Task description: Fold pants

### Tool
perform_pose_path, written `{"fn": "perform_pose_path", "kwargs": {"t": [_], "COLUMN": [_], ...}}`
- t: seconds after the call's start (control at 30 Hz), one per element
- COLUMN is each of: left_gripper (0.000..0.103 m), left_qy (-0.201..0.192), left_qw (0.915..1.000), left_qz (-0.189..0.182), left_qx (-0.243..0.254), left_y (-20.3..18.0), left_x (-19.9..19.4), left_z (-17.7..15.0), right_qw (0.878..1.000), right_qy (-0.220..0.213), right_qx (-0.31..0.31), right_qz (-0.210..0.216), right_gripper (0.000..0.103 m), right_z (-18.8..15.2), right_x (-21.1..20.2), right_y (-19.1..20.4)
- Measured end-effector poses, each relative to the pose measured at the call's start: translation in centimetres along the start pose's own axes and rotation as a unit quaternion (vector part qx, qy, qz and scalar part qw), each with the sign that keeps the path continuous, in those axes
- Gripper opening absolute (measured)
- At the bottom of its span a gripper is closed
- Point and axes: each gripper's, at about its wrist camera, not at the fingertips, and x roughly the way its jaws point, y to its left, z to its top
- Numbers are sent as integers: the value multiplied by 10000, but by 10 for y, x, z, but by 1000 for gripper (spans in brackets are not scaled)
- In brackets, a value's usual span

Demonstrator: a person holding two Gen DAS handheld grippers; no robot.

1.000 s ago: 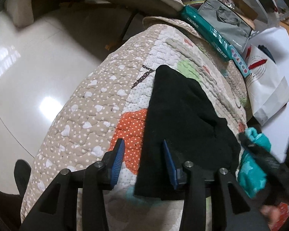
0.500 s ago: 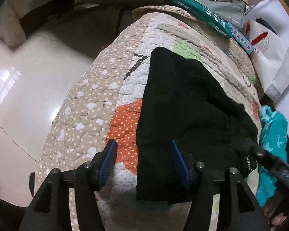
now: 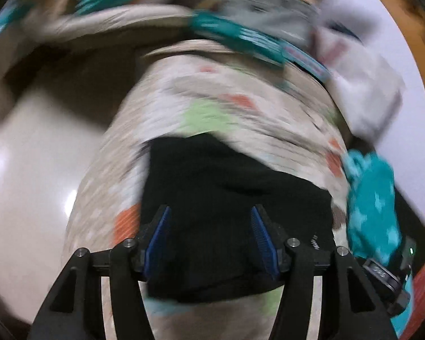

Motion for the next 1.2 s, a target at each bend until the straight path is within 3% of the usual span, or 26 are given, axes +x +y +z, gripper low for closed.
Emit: {"fn": "perform_pose_path", "kwargs": {"t": [0.1,0.33,0.43,0.47,0.6,0.7,0.73,0.83,0.9,1.07,1.2], "left_gripper": [58,58,58,58,60,61,52,34,28,22,22], "left_qy": [458,1498,1798,1947,2199,2189,2183,2059,1974,1590,1257], "left_qw": [9952,9700,9520,9409,9105,8958,8943,8961,9047,9322,9538], "left_qz": [-178,-348,-327,-292,-24,86,36,56,-22,-389,-805], "left_qx": [845,1884,2457,2757,3500,3867,3905,3931,3774,3229,2608], "left_y": [-67,-181,-214,-226,-245,-253,-255,-252,-244,-220,-180], "left_x": [36,150,187,200,227,233,232,223,212,163,111], "left_z": [22,42,36,31,14,4,2,2,8,32,59], "right_qw": [9997,9994,9995,9994,9993,9993,9994,9995,9994,9942,9835], "right_qy": [99,35,-158,-201,-315,-354,-335,-227,-191,-487,-713], "right_qx": [209,331,252,254,193,94,48,-167,-291,-957,-1641], "right_qz": [23,112,70,77,71,-5,-21,-137,1,109,268], "right_gripper": [56,58,58,58,58,58,58,35,24,19,18], "right_z": [-3,0,4,6,10,13,14,19,22,19,8], "right_x": [13,26,29,31,38,42,43,44,42,25,4], "right_y": [-10,-27,-25,-24,-20,-16,-14,-8,-3,30,64]}}
